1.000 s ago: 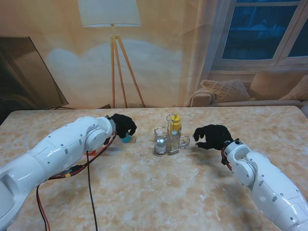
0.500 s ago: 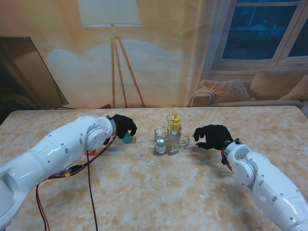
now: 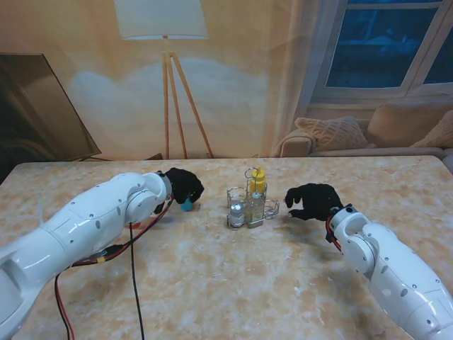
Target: Place the seasoning bottles into the rack
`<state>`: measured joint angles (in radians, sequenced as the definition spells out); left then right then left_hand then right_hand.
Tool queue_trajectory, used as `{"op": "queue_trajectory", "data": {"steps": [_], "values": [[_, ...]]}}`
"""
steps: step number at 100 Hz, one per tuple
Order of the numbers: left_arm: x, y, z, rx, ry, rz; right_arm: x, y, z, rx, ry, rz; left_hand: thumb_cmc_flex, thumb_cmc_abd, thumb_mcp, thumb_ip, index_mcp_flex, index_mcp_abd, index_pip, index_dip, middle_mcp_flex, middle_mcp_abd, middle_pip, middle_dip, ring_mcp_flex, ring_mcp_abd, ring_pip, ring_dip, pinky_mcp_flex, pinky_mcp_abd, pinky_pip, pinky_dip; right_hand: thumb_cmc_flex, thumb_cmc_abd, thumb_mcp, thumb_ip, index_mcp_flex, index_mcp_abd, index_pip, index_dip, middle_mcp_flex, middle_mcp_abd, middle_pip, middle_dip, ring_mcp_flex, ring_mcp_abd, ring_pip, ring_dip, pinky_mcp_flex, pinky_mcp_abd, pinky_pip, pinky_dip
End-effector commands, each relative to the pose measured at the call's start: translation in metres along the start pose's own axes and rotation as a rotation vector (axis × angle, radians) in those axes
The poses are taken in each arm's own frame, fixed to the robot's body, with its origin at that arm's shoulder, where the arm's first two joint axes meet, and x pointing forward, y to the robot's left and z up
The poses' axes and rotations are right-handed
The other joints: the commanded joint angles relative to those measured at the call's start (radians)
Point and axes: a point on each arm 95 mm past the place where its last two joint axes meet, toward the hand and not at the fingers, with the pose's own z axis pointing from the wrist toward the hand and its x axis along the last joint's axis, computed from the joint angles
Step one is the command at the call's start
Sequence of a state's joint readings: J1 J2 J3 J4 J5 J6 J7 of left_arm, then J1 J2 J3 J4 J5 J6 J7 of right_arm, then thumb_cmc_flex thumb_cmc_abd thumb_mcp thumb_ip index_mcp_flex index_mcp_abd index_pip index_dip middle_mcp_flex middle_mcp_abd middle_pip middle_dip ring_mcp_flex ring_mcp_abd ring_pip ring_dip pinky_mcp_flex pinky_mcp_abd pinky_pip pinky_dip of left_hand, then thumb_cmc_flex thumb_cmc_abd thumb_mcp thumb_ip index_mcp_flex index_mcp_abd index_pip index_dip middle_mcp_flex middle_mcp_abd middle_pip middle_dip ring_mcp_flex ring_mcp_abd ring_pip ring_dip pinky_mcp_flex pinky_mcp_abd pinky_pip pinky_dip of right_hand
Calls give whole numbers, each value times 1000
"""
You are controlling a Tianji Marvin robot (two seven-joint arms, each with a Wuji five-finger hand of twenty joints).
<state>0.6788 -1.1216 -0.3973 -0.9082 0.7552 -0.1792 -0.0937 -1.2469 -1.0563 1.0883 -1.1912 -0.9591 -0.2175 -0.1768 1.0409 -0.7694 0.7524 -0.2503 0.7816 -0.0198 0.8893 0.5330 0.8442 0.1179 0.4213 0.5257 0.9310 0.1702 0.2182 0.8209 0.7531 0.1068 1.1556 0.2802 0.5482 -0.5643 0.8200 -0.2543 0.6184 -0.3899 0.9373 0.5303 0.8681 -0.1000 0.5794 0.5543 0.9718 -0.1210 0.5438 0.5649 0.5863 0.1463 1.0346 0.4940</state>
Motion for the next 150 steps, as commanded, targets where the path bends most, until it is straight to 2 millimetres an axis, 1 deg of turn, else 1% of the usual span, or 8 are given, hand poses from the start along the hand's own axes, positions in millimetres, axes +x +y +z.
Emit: {"op": "queue_trajectory", "data": {"steps": [1, 23, 33, 65, 103, 128, 150], "values": [[5, 1, -1, -7, 16, 1, 3, -6, -2, 21, 5, 2, 129, 81, 62, 28, 35, -13, 53, 1, 70, -39, 31, 43, 129, -42, 148, 87, 8, -170, 28, 18, 15, -10, 20, 5, 17, -13, 15, -1, 20, 0, 10, 6, 11, -10, 10, -1, -2, 11, 20, -13], [8, -6, -8, 14, 31, -6, 3, -6, -2, 20, 5, 2, 129, 79, 58, 28, 47, -18, 68, -5, 93, -47, 22, 53, 139, -39, 158, 94, 15, -169, 37, 31, 17, -10, 20, 6, 16, -13, 14, -2, 20, 3, 9, 6, 12, -12, 10, -1, -4, 10, 19, -13], [10, -9, -12, 26, 39, -6, 3, -6, -2, 20, 5, 1, 130, 78, 56, 27, 48, -15, 69, -11, 102, -42, 14, 59, 145, -36, 160, 91, 20, -167, 39, 36, 16, -10, 20, 6, 16, -12, 14, -2, 20, 1, 9, 6, 12, -11, 10, -1, -4, 10, 20, -13], [19, -23, -32, 63, 87, 7, 2, -6, -3, 20, 4, -2, 131, 80, 54, 27, 48, -21, 81, -12, 108, -48, 2, 78, 145, -35, 164, 91, 23, -167, 37, 40, 18, -13, 22, 5, 16, -15, 14, -1, 21, 3, 9, 6, 12, -12, 10, -1, -3, 13, 21, -13], [43, -57, -59, 99, 200, 27, 1, -5, -4, 21, -3, -11, 134, 83, 47, 31, 48, -27, 86, -10, 114, -54, -7, 90, 139, -39, 168, 96, 18, -169, 36, 45, 18, -16, 26, 5, 16, -16, 14, -2, 22, 2, 8, 6, 13, -12, 9, -1, -7, 13, 20, -13], [60, -78, -68, 102, 272, 30, 1, -5, -5, 19, -7, -13, 135, 83, 42, 33, 50, -28, 87, -8, 117, -57, -12, 95, 140, -39, 169, 97, 15, -170, 35, 51, 19, -18, 28, 4, 13, -13, 13, -3, 21, 0, 7, 5, 14, -13, 8, -1, -5, 13, 21, -12], [75, -93, -75, 97, 333, 23, 0, -5, -5, 19, -17, -15, 134, 81, 38, 33, 49, -28, 85, -8, 121, -54, -16, 97, 142, -35, 169, 96, 16, -171, 35, 55, 20, -19, 30, 4, 13, -14, 13, -3, 21, 1, 8, 6, 13, -13, 8, -1, -6, 11, 20, -13]]}}
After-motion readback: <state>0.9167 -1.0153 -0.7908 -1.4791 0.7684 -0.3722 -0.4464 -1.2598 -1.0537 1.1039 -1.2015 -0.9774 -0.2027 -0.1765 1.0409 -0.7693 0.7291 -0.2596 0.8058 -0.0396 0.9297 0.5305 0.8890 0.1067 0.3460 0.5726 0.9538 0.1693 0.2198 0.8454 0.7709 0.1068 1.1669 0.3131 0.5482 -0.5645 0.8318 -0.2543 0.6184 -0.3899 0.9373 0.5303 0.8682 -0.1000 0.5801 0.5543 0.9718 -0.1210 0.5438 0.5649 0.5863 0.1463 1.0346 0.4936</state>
